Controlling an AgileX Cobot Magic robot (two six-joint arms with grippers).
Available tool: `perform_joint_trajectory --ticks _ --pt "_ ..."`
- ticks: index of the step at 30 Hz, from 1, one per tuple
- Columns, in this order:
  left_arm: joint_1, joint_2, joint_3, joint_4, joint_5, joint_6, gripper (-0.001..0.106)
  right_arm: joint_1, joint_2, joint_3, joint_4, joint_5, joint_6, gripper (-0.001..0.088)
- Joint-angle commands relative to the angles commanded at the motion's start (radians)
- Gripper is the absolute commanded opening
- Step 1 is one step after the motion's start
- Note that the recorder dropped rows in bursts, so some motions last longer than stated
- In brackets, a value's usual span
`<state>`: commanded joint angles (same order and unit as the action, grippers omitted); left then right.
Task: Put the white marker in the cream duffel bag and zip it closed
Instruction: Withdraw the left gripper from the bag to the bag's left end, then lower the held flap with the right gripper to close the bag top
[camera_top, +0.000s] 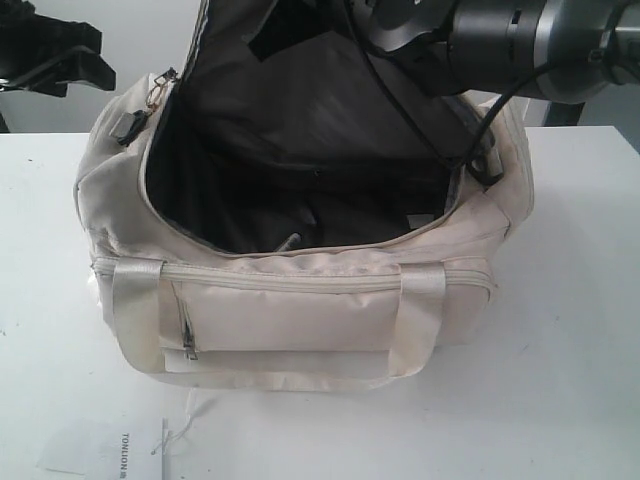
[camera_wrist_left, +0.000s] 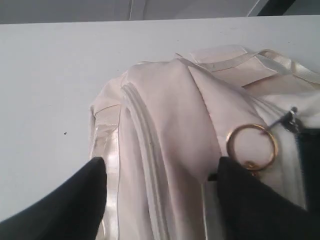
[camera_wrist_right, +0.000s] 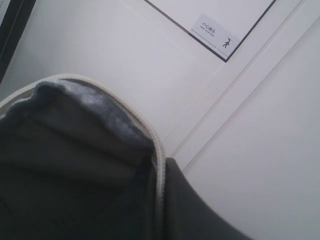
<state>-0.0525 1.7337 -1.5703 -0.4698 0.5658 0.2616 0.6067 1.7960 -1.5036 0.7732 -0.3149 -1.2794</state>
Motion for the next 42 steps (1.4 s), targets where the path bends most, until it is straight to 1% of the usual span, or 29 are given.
perform_joint_trajectory --ticks 5,9,10,12,14,15,18,19,23,32,38,42 --pt "0.000 0.075 -0.061 -0.045 0.030 0.002 0.067 0.000 0.000 0.000 0.000 0.000 0.000 0.0000" --pt "0.000 0.121 -0.075 -0.063 0.034 0.004 0.067 0.000 0.000 0.000 0.000 0.000 0.000 0.0000" --pt "0.000 0.127 -0.077 -0.071 0.037 0.004 0.066 0.000 0.000 0.000 0.000 0.000 0.000 0.0000" --pt "0.000 0.142 -0.077 -0.073 0.037 0.006 0.061 0.000 0.000 0.000 0.000 0.000 0.000 0.0000" --pt "0.000 0.150 -0.077 -0.075 0.037 0.006 0.050 0.000 0.000 0.000 0.000 0.000 0.000 0.0000" --pt "0.000 0.151 -0.077 -0.075 0.035 0.006 0.041 0.000 0.000 0.000 0.000 0.000 0.000 0.0000" --pt "0.000 0.153 -0.077 -0.095 0.033 0.034 0.007 0.000 0.000 0.000 0.000 0.000 0.000 0.0000" --pt "0.000 0.153 -0.077 -0.115 0.033 0.060 0.000 0.000 0.000 0.000 0.000 0.000 0.000 0.0000" --pt "0.000 0.153 -0.077 -0.171 0.042 0.075 0.000 0.000 0.000 0.000 0.000 0.000 0.000 0.0000" --pt "0.000 0.151 -0.077 -0.204 0.082 0.048 0.000 0.000 0.000 0.000 -0.002 0.000 0.000 0.0000" --pt "0.000 0.151 -0.077 -0.206 0.079 0.048 0.000 0.000 0.000 0.000 -0.002 0.000 0.002 0.0000" --pt "0.000 0.151 -0.077 -0.206 0.079 0.048 0.000 0.000 0.000 0.000 0.005 0.058 0.034 0.0000"
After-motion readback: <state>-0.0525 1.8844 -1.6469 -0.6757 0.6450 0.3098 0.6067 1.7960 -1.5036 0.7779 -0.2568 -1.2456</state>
